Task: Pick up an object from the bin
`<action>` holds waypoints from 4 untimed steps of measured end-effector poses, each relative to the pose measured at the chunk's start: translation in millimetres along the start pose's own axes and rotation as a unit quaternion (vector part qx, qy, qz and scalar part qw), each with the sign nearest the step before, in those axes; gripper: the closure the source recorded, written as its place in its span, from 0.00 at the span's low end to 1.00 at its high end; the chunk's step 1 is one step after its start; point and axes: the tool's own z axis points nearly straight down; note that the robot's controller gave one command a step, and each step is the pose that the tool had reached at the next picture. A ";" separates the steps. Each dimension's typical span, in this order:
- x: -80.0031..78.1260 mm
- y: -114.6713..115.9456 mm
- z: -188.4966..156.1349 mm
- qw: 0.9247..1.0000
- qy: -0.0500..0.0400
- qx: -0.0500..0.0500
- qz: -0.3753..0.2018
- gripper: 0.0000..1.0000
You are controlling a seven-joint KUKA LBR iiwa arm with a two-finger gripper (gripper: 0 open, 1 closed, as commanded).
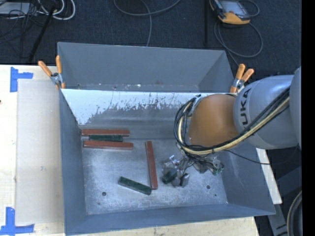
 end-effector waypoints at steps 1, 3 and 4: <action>1.0 0.8 -4.0 1.000 0.002 -0.001 0.000 1.00; 0.2 1.1 -30.6 1.000 0.000 0.000 0.000 1.00; 0.3 1.5 -37.2 1.000 0.000 0.000 -0.001 1.00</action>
Offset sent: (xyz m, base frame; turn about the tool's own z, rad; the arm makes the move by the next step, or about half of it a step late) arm 0.0001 0.0002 0.0023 0.0000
